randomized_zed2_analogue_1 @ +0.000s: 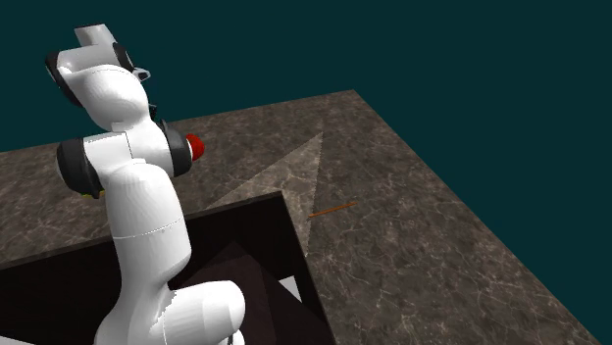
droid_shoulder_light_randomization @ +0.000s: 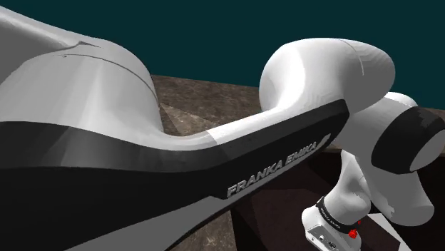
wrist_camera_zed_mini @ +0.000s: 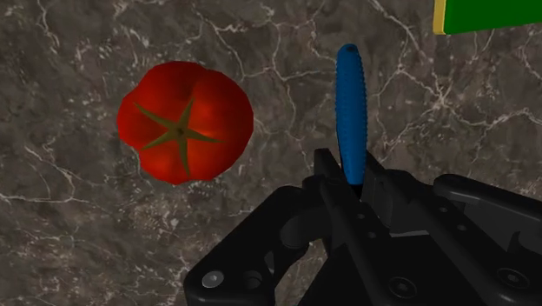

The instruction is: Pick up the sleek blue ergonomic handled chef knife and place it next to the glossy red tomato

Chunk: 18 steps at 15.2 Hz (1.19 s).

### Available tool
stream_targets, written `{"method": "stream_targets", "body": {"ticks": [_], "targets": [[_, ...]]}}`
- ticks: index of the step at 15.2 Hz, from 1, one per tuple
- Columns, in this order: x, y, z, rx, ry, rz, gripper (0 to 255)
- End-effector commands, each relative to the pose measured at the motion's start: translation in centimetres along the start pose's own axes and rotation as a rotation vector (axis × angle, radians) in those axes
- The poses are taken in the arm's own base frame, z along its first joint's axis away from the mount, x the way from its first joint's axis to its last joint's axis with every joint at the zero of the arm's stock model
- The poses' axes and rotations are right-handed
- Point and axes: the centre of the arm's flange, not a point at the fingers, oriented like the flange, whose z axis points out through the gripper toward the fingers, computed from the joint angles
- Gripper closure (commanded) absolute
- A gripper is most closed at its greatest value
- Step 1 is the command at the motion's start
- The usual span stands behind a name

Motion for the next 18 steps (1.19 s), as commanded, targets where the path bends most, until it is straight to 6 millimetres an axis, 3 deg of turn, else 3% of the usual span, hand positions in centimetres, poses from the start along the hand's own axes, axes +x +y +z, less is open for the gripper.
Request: {"method": "stream_targets", "body": {"ticks": [1, 18], "targets": [[0.3, -0.3, 0.9, 0.000, 0.000, 0.001, 255], [0.4, -0.4, 9.8, 0.000, 0.000, 0.001, 255]]}}
